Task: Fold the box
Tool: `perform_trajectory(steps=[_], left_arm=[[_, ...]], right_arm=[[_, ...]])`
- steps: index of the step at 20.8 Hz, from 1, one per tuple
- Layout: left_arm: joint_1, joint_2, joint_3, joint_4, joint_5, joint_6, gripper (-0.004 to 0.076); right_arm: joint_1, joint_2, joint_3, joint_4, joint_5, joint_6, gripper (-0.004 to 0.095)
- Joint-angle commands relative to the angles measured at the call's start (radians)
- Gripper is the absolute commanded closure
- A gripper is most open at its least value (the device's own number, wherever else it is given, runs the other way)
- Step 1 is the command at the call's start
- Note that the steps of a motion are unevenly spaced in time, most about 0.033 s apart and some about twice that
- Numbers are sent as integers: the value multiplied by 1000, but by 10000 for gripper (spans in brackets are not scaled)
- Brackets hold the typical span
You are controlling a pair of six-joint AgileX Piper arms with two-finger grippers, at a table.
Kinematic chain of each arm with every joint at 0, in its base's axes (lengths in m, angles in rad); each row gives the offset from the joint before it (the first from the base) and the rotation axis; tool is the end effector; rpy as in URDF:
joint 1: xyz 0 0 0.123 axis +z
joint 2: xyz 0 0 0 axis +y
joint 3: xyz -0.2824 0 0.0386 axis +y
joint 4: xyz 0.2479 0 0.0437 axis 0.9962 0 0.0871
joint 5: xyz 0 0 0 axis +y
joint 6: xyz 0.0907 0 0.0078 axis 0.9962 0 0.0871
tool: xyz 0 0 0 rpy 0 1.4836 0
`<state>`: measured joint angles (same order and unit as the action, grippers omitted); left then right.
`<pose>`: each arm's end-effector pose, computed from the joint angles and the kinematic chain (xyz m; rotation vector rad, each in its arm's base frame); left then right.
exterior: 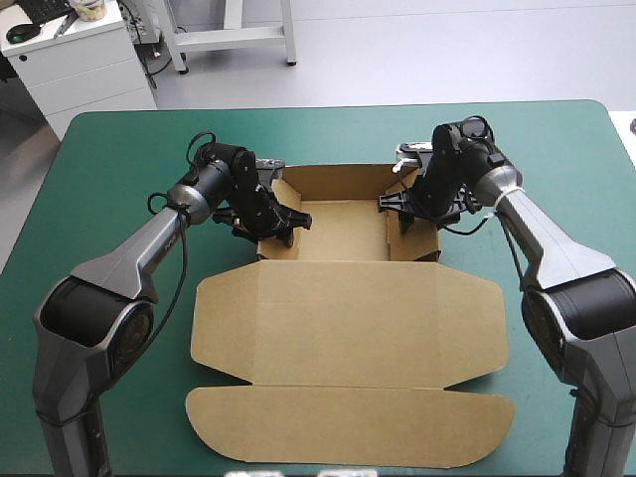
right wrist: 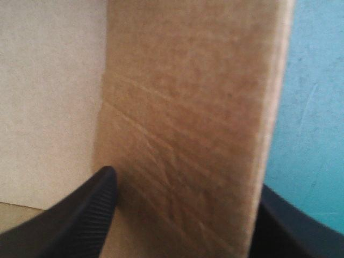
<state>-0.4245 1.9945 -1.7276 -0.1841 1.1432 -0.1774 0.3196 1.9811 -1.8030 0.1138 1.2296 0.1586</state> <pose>0.3805 -0.1886 0.2544 0.2807 2.9231 -0.3573 0.3978 0.1419 0.2780 -0.1986 2.9082 0.2456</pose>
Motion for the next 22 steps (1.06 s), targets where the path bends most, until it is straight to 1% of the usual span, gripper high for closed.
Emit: perform_trajectory(steps=[1, 3, 7, 8, 9, 10, 11, 12, 13, 14, 16, 17, 22], left_arm=[[-6, -59, -32, -18, -1, -6, 202], [-4, -59, -73, -16, 13, -6, 203], [-4, -59, -232, 11, 53, -6, 204], [-4, -59, -296, 11, 70, -6, 204], [-4, -59, -334, 11, 83, -6, 204], [-2, -59, -413, 23, 108, -6, 204], [-3, -59, -475, 39, 142, -6, 205], [-3, -61, -517, 48, 142, -6, 221], [-3, -73, -542, 48, 142, -6, 258], [-3, -88, -554, 46, 142, -6, 311], [-3, -125, -556, 48, 142, -2, 549], [-3, -149, -556, 52, 142, 1, 724], [-3, -235, -556, 52, 142, 51, 734]], right_arm=[[1, -54, -26, 10, 18, -9, 95], [1, -54, -35, 9, 4, -5, 85], [1, -54, -147, -12, 15, 3, 85], [1, -54, -204, -37, 24, 5, 85], [1, -59, -222, -44, 24, 8, 85], [1, -75, -254, -50, 24, 21, 86], [1, -95, -260, -52, 24, 23, 86], [1, -110, -260, -52, 24, 28, 86], [1, -135, -253, -49, 24, 30, 85], [1, -159, -242, -49, 24, 30, 85], [1, -230, -190, -53, 24, 30, 85], [1, -267, -151, -58, 24, 30, 86], [1, -382, -32, -73, 24, 22, 85]])
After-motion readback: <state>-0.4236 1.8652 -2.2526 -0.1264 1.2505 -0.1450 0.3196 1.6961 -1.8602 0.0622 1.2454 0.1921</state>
